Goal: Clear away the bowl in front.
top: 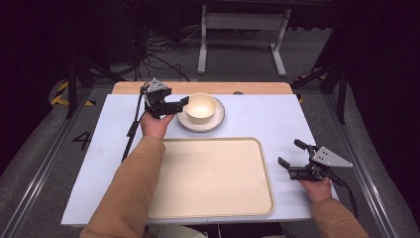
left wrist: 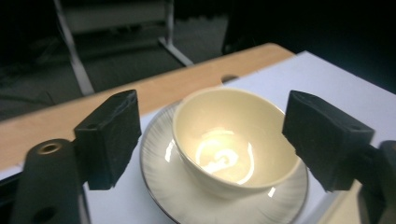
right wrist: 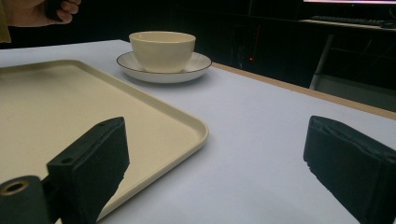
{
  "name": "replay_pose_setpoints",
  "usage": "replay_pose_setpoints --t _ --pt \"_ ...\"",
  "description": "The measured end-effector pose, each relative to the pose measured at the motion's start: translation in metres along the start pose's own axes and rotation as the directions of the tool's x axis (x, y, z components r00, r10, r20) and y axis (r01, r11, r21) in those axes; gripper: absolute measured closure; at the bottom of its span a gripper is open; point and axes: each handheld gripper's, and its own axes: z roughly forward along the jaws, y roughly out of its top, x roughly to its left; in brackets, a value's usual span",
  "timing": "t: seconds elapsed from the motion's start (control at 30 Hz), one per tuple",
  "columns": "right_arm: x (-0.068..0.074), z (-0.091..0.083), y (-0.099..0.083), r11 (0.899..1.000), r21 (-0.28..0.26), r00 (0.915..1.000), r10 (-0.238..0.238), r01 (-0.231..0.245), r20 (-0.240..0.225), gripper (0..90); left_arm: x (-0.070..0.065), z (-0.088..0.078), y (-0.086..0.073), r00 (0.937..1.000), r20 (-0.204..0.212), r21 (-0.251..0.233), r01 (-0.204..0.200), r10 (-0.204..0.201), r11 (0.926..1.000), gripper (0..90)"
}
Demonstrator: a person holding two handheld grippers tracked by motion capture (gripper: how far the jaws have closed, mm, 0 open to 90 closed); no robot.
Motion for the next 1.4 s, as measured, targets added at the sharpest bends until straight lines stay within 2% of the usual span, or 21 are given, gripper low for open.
replay_pose_setpoints --t 0.07,0.13,0.17,0.23,0.33,0.4,0.53,0.6,0.73,0.8,0.83,0.87,1.1,1.17,1.23,1.37,1.4 --pt "0.0 0.0 0.0 1.0 -0.003 1.0 0.002 -0.002 0.0 7.0 -0.001 0.003 0.001 1.0 -0.003 0.013 -0.001 0.001 0.9999 23.6" --pt "0.0 0.0 0.0 1.0 -0.004 1.0 0.0 0.0 -0.001 7.0 0.0 0.007 0.002 0.9999 -0.005 0.045 0.012 -0.011 0.9989 23.7" --pt "0.0 0.0 0.0 1.0 -0.003 1.0 0.001 -0.001 -0.001 6.9 0.001 0.011 0.003 0.9997 0.001 0.061 0.023 -0.023 0.9978 22.7" --pt "0.0 0.0 0.0 1.0 -0.004 1.0 0.0 0.0 -0.001 7.0 0.003 0.017 0.004 0.9974 0.025 0.118 0.064 -0.067 0.9909 21.0" --pt "0.0 0.0 0.0 1.0 -0.004 1.0 -0.001 0.001 -0.002 7.0 0.002 0.021 0.003 0.9973 0.006 0.124 0.072 -0.074 0.9896 22.8" --pt "0.0 0.0 0.0 1.0 -0.003 1.0 0.0 0.0 -0.001 6.9 0.003 0.024 0.002 0.9952 0.006 0.133 0.096 -0.098 0.9864 22.9" --pt "0.0 0.0 0.0 1.0 -0.004 1.0 -0.001 0.001 -0.001 7.0 0.007 0.032 0.0 0.9895 -0.02 0.184 0.144 -0.143 0.9723 23.4" --pt "0.0 0.0 0.0 1.0 -0.004 1.0 0.0 0.0 0.0 6.9 0.008 0.035 0.0 0.9861 -0.012 0.204 0.165 -0.166 0.9651 23.2" --pt "0.0 0.0 0.0 1.0 -0.004 1.0 0.0 0.0 0.0 7.0 0.008 0.04 -0.002 0.9808 -0.019 0.219 0.193 -0.194 0.9563 22.8" --pt "0.0 0.0 0.0 1.0 -0.005 1.0 -0.001 0.001 -0.001 7.0 0.007 0.042 -0.003 0.981 -0.028 0.23 0.193 -0.192 0.9539 24.7" --pt "0.0 0.0 0.0 1.0 -0.005 1.0 -0.003 0.003 0.0 7.0 0.006 0.045 -0.004 0.9797 -0.036 0.24 0.2 -0.197 0.9499 29.6" --pt "0.0 0.0 0.0 1.0 -0.005 1.0 -0.003 0.003 0.0 7.0 0.006 0.045 -0.004 0.9797 -0.036 0.24 0.2 -0.197 0.9499 30.9" --pt "0.0 0.0 0.0 1.0 -0.005 1.0 -0.005 0.005 -0.001 7.0 0.005 0.055 -0.009 0.9705 -0.054 0.281 0.241 -0.235 0.9289 40.4" --pt "0.0 0.0 0.0 1.0 -0.005 1.0 -0.004 0.004 -0.001 7.0 0.005 0.057 -0.01 0.9728 -0.049 0.292 0.231 -0.226 0.928 44.1" --pt "0.0 0.0 0.0 1.0 -0.005 1.0 -0.005 0.005 -0.002 7.0 0.003 0.06 -0.011 0.972 -0.06 0.314 0.234 -0.227 0.9201 47.7" --pt "0.001 0.0 0.0 1.0 -0.005 1.0 -0.008 0.008 -0.005 7.3 0.001 0.065 -0.013 0.9683 -0.08 0.327 0.25 -0.237 0.9115 49.2" --pt "0.001 0.0 0.0 1.0 -0.003 0.9999 -0.01 0.01 -0.005 7.3 0.001 0.067 -0.012 0.9658 -0.089 0.332 0.259 -0.243 0.9071 49.3"
